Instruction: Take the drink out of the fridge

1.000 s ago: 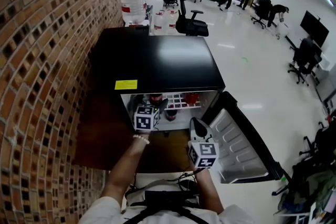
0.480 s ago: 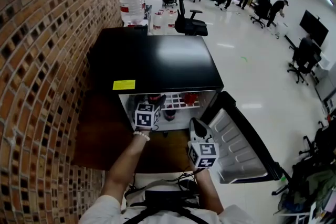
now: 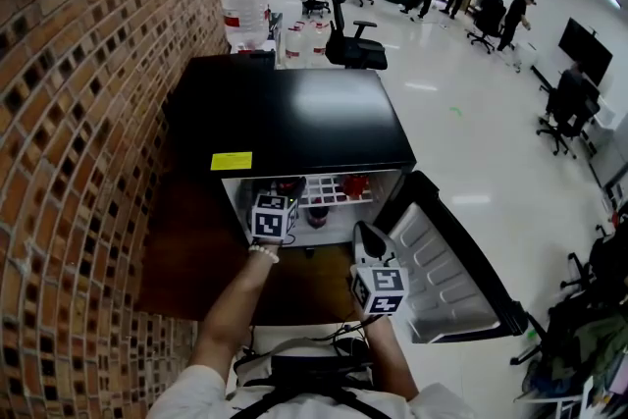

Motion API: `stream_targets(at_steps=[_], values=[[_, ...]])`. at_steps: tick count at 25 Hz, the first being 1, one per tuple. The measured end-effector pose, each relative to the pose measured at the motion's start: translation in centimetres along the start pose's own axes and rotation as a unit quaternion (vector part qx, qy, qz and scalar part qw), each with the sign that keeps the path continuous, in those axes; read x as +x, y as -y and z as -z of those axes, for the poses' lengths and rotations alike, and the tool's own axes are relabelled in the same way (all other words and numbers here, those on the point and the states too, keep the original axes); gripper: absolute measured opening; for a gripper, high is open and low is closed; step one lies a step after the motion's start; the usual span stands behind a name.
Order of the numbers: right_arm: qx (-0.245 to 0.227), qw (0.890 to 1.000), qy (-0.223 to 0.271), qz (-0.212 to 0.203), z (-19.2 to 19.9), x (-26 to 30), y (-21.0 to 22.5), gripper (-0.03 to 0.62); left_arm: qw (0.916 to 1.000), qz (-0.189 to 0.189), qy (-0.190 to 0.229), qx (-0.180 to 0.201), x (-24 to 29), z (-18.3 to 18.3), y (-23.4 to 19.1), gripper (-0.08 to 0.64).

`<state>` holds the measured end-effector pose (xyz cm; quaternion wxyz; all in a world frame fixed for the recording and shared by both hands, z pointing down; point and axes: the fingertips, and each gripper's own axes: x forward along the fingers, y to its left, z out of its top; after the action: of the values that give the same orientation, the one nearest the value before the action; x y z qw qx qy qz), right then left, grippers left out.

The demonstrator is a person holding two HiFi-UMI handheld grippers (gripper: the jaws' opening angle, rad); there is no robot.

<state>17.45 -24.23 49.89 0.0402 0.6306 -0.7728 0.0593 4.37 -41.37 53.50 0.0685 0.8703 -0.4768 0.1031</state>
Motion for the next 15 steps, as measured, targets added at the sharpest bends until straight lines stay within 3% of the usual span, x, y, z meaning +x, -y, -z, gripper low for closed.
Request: stream_targets(at_steps=[8, 15], values=[[-0.002, 1.000, 0.004, -0.004, -0.4, -0.2, -0.5, 0.015, 1.0000, 0.003, -0.001, -0.005, -0.4, 0.0, 0.1, 0.301], [-0.002, 1.000, 0.008, -0.019, -0.9, 0.2, -2.0, 0.014, 0.9996, 0.015, 0.023, -0.008, -3.8, -1.3, 1.3, 0.301]])
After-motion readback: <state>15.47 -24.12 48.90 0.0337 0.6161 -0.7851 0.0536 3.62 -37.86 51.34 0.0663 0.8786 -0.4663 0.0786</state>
